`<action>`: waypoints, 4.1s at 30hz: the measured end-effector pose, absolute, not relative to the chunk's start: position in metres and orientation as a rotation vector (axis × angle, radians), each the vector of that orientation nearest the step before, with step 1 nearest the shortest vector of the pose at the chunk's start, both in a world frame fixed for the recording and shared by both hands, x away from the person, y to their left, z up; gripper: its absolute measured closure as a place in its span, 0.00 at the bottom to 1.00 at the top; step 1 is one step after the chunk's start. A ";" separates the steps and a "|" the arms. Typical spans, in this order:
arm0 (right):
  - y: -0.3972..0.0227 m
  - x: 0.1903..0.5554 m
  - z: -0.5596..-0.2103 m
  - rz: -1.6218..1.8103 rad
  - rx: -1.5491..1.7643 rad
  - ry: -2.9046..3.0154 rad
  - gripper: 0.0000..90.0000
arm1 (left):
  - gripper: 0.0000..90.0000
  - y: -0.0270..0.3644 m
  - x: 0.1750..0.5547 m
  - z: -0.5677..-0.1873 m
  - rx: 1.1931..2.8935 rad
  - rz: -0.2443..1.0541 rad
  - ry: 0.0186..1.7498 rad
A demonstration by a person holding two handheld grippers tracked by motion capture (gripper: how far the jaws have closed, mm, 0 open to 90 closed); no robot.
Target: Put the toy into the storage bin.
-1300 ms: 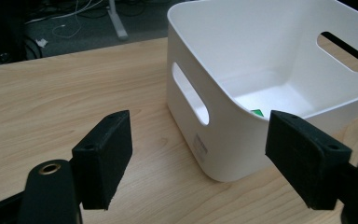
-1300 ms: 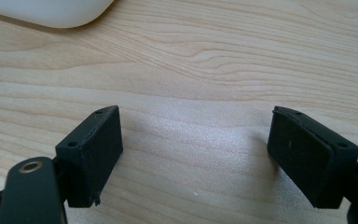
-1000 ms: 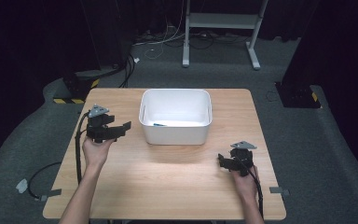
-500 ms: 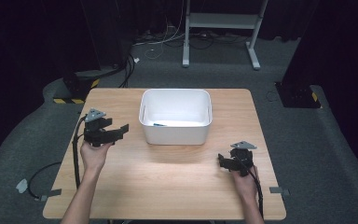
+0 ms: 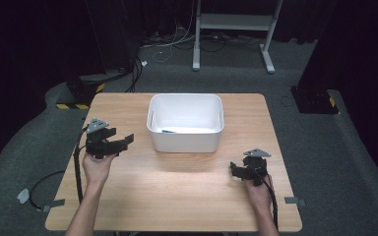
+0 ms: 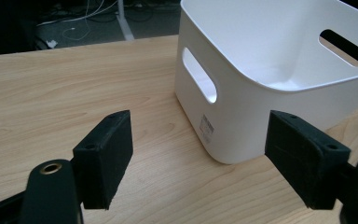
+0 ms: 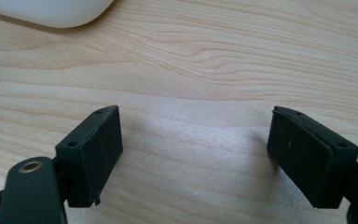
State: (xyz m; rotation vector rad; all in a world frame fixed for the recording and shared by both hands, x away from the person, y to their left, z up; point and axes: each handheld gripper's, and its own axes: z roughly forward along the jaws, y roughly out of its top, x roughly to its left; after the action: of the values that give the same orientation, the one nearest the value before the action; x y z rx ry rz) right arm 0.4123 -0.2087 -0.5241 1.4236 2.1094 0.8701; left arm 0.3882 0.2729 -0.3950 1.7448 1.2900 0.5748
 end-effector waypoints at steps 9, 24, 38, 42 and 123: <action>-0.209 0.412 -0.524 0.870 1.424 2.109 0.20 | 0.26 0.272 0.384 -0.398 1.744 0.573 1.288; -0.209 0.412 -0.524 0.870 1.423 2.110 0.20 | 0.26 0.266 0.380 -0.404 1.757 0.584 1.293; -0.209 0.412 -0.524 0.870 1.424 2.110 0.20 | 0.26 0.266 0.376 -0.414 1.763 0.570 1.299; -0.209 0.412 -0.524 0.870 1.423 2.110 0.20 | 0.26 0.267 0.374 -0.416 1.763 0.570 1.302; -0.209 0.412 -0.524 0.870 1.423 2.110 0.20 | 0.28 0.273 0.368 -0.473 1.780 0.577 1.392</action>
State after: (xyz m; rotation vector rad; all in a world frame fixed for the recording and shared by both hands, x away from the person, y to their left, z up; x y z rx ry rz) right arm 0.4121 -0.2087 -0.5241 1.4227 2.1098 0.8697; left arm 0.3680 0.2726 -0.4731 1.7797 1.3916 0.5773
